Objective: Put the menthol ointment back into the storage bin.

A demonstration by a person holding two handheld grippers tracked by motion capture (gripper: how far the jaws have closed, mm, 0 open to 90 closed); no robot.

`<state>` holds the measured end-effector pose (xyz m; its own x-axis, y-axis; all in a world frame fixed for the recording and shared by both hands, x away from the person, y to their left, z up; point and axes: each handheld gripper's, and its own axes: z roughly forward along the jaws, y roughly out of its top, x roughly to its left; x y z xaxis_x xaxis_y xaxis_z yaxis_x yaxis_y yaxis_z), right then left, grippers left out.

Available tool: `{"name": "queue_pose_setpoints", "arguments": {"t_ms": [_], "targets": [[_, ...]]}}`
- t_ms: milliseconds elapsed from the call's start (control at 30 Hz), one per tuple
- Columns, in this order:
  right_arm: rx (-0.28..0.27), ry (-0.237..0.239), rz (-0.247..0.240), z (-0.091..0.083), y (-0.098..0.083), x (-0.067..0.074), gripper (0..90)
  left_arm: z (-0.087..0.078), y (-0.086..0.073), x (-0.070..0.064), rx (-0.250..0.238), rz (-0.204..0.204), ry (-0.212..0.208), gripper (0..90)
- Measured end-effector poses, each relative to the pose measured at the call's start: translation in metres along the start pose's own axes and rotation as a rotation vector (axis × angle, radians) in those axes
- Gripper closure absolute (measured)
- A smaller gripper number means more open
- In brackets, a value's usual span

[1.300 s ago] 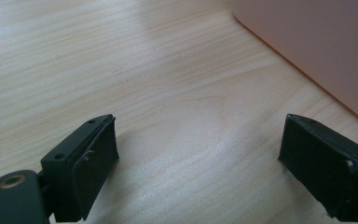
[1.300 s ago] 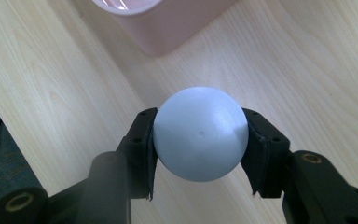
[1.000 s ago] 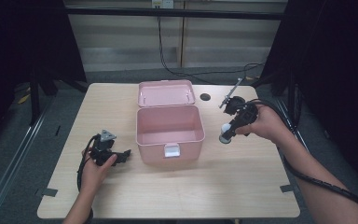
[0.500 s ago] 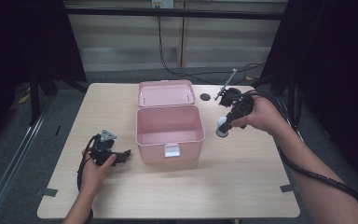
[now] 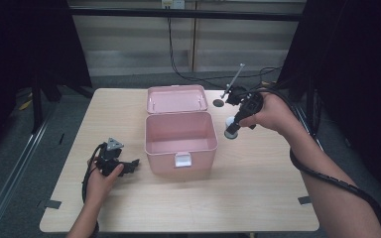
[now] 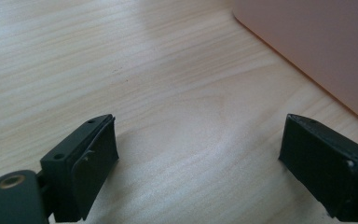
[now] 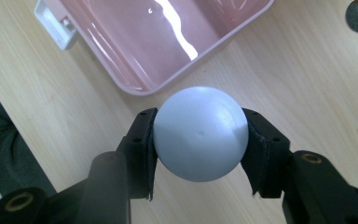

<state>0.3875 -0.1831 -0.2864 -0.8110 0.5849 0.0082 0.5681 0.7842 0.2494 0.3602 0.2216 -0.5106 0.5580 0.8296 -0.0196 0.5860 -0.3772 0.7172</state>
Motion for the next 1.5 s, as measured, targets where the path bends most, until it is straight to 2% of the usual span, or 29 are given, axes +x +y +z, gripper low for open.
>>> {"name": "queue_pose_setpoints", "arguments": {"t_ms": [700, 1200, 1500], "targets": [[0.001, 0.007, -0.010, 0.001, 0.035, 0.007, 51.1, 0.000, 0.000, 0.000, 0.002, 0.003, 0.000, 10.2], [-0.012, 0.009, -0.014, 0.014, 0.057, 0.013, 51.0, 0.000, 0.000, 0.000, 0.001, 0.004, -0.001, 10.0], [-0.004, 0.019, 0.004, 0.026, 0.067, 0.013, 51.0, 0.000, 0.000, 0.000, 0.004, 0.007, -0.002, 9.9]]}}
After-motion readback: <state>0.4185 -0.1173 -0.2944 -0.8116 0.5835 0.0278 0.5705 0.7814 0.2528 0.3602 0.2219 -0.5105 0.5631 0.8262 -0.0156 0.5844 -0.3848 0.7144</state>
